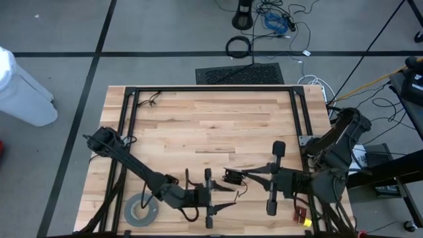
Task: Coil cords
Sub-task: Coil the black wire onto the spool
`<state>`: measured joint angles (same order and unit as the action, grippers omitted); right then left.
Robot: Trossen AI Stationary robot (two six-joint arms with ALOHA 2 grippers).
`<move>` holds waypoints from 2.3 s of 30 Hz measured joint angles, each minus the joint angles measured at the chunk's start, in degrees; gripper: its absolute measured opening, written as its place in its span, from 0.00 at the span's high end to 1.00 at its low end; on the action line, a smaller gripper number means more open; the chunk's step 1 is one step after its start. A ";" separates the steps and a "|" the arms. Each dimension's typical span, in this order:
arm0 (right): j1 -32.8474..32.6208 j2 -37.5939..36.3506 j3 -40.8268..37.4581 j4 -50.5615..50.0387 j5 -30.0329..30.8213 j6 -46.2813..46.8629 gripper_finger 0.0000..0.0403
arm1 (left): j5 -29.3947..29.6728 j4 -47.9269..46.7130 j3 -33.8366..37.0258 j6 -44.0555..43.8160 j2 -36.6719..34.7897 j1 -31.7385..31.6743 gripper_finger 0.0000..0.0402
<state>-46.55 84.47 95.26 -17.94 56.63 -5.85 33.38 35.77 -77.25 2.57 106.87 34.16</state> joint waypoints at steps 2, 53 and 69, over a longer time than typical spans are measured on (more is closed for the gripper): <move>-0.32 -0.07 0.00 0.10 0.28 -0.66 1.00 | 1.73 -0.10 0.00 1.24 0.06 -0.05 0.54; -1.68 0.42 0.00 -0.36 0.07 0.71 1.00 | -11.30 -1.37 -0.04 -5.44 7.02 -6.34 0.64; -5.66 -0.80 -0.02 -0.60 4.45 1.97 1.00 | -4.50 -14.99 -0.07 -0.71 4.48 -6.78 0.99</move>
<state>-52.20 83.67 95.24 -18.55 61.08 -3.88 28.88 20.77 -77.32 1.87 111.35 27.38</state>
